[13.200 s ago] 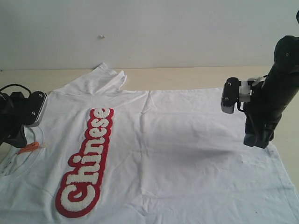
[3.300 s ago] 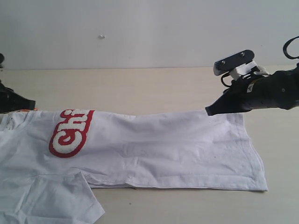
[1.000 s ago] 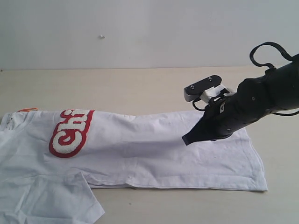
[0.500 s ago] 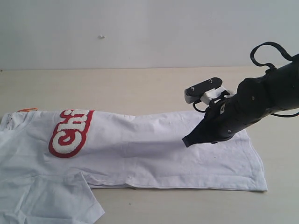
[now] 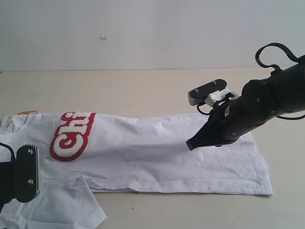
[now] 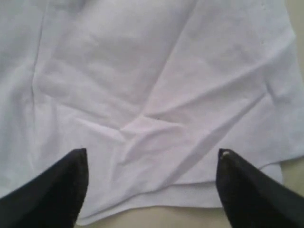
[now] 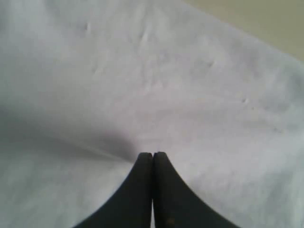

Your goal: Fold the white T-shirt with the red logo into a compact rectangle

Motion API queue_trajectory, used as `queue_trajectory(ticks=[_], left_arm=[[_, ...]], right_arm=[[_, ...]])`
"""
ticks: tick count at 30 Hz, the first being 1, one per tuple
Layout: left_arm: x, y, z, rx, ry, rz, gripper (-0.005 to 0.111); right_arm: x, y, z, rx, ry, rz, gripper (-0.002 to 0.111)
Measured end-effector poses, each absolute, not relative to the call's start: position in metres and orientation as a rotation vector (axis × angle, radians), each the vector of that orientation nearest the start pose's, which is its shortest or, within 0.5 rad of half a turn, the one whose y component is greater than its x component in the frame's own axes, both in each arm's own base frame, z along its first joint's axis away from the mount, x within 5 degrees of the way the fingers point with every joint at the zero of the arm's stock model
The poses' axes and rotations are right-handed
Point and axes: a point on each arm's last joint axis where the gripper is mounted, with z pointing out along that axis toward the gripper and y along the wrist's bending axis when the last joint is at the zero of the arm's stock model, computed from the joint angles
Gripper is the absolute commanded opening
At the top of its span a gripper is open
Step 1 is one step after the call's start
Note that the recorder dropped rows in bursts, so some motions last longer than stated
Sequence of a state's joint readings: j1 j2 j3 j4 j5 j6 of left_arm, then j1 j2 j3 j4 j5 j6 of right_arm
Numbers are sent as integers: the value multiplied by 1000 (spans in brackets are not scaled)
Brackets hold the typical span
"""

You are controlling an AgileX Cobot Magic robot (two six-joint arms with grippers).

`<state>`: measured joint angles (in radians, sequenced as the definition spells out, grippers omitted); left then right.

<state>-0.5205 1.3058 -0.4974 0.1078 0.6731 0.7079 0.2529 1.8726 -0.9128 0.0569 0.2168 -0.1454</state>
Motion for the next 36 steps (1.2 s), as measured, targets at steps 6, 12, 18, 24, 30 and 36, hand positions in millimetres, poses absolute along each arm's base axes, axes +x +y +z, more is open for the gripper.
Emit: queue_trajectory(ticks=[6, 12, 18, 24, 30, 36], left_arm=[[158, -97, 157, 1897, 2342, 119, 54], [156, -106, 148, 1931, 2354, 85, 64], [154, -109, 144, 1892, 2416, 33, 65], [148, -111, 143, 1834, 2527, -66, 65], [147, -112, 142, 1827, 2537, -85, 65], [151, -114, 130, 1842, 2560, -82, 65]], right_arm=[[330, 86, 123, -460, 2622, 69, 0], [330, 86, 123, -460, 2622, 69, 0], [330, 86, 123, -460, 2622, 69, 0], [330, 86, 123, -460, 2622, 69, 0], [330, 86, 123, -460, 2622, 69, 0], [330, 86, 123, -461, 2621, 69, 0]])
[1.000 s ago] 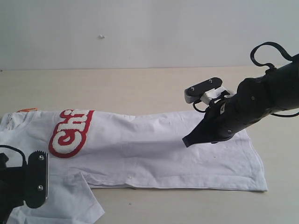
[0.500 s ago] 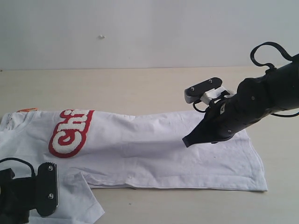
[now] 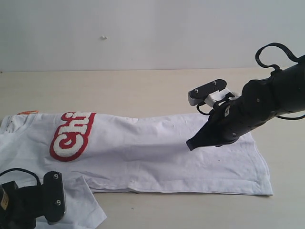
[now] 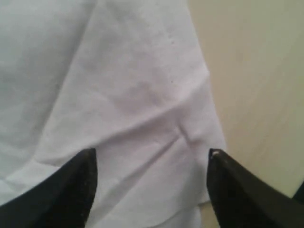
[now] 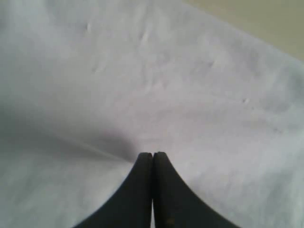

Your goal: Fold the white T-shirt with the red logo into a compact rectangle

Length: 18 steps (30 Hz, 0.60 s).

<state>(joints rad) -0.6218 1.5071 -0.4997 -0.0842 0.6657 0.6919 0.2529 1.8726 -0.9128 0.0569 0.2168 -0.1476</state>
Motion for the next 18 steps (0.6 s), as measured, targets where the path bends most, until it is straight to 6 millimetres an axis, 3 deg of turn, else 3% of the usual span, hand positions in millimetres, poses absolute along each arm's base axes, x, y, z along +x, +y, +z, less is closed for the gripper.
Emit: queue_trajectory(ticks=[6, 9, 14, 18], left_arm=[[154, -116, 118, 1851, 2575, -78, 59], [156, -117, 117, 1851, 2571, -74, 43], [159, -119, 114, 1863, 2566, -65, 0], [160, -120, 113, 1858, 2573, -70, 0]], right_arm=[[330, 86, 123, -461, 2621, 69, 0], [330, 86, 123, -461, 2621, 69, 0], [330, 86, 122, -461, 2623, 69, 0], [330, 86, 122, -461, 2623, 69, 0]])
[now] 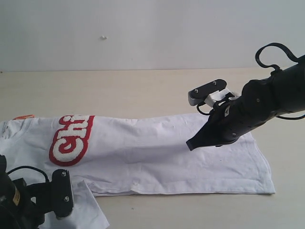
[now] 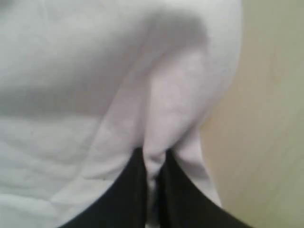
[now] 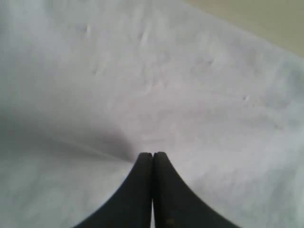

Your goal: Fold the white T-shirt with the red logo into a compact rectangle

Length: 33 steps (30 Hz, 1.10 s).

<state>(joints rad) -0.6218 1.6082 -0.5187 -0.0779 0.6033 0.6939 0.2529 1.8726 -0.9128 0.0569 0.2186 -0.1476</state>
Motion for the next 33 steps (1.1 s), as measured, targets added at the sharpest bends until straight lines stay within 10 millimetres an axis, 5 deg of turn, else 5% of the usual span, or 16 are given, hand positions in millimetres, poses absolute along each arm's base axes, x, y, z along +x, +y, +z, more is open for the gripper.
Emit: queue_trajectory(ticks=[9, 17, 28, 33], left_arm=[[170, -128, 134, 1958, 2674, -98, 0], [198, -140, 169, 2006, 2550, 27, 0], [240, -147, 189, 2050, 2130, 374, 0], [265, -158, 178, 2097, 1938, 478, 0]], right_arm=[[330, 86, 122, -461, 2624, 69, 0], [330, 86, 122, -464, 2625, 68, 0], [330, 86, 122, -464, 2625, 68, 0], [330, 86, 122, -464, 2625, 68, 0]])
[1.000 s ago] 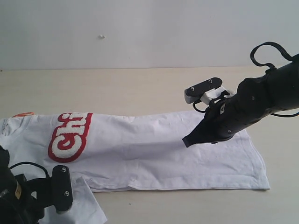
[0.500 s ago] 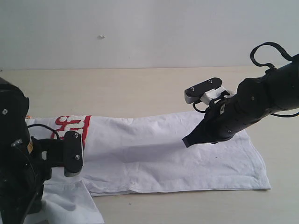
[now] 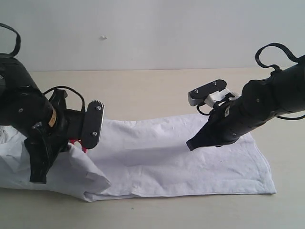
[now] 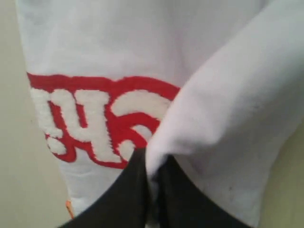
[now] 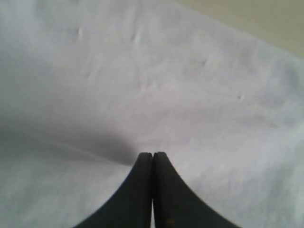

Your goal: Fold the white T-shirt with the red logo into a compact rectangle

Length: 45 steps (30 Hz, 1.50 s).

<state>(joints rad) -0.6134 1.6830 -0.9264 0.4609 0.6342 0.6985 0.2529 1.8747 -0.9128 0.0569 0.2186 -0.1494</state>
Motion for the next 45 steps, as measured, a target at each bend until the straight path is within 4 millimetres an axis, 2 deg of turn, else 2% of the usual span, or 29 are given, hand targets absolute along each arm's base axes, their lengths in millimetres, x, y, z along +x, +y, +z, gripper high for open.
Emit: queue_trajectory(ticks=[1, 3, 6, 7, 8, 10, 12, 14, 16, 18, 19, 25, 28, 33, 40, 45], left_arm=[[275, -157, 175, -2445, -2300, -572, 2], [291, -156, 171, -2436, -2396, -569, 18], [298, -158, 170, -2470, -2479, -560, 71], [299, -160, 171, -2485, -2490, -559, 80], [300, -161, 171, -2489, -2511, -552, 83], [301, -162, 172, -2493, -2546, -545, 80], [302, -163, 173, -2502, -2556, -543, 71], [302, -163, 173, -2505, -2562, -543, 54], [303, -161, 173, -2490, -2576, -544, 34], [305, -157, 173, -2466, -2585, -551, 8], [306, -153, 173, -2444, -2589, -557, 0], [308, -126, 168, -2227, -2585, -581, 0], [308, -120, 167, -2167, -2598, -573, 0], [312, -126, 151, -2149, -2652, -492, 0], [316, -131, 118, -2148, -2625, -426, 0], [325, -143, 118, -2243, -2747, -392, 0]], right_arm=[[330, 86, 122, -464, 2627, 68, 0], [330, 86, 122, -464, 2627, 68, 0], [330, 86, 122, -464, 2627, 68, 0], [330, 86, 122, -464, 2625, 68, 0], [330, 86, 122, -464, 2625, 68, 0], [330, 86, 122, -464, 2625, 68, 0], [330, 86, 122, -464, 2625, 68, 0], [330, 86, 122, -464, 2625, 68, 0], [330, 86, 122, -464, 2625, 68, 0], [330, 86, 121, -464, 2627, 68, 0], [330, 86, 120, -464, 2629, 68, 0], [329, 86, 112, -476, 2651, 64, 0], [330, 86, 113, -488, 2646, 61, 0], [331, 86, 113, -503, 2631, 54, 0], [336, 87, 117, -552, 2550, 28, 0], [339, 88, 127, -538, 2487, 31, 0]])
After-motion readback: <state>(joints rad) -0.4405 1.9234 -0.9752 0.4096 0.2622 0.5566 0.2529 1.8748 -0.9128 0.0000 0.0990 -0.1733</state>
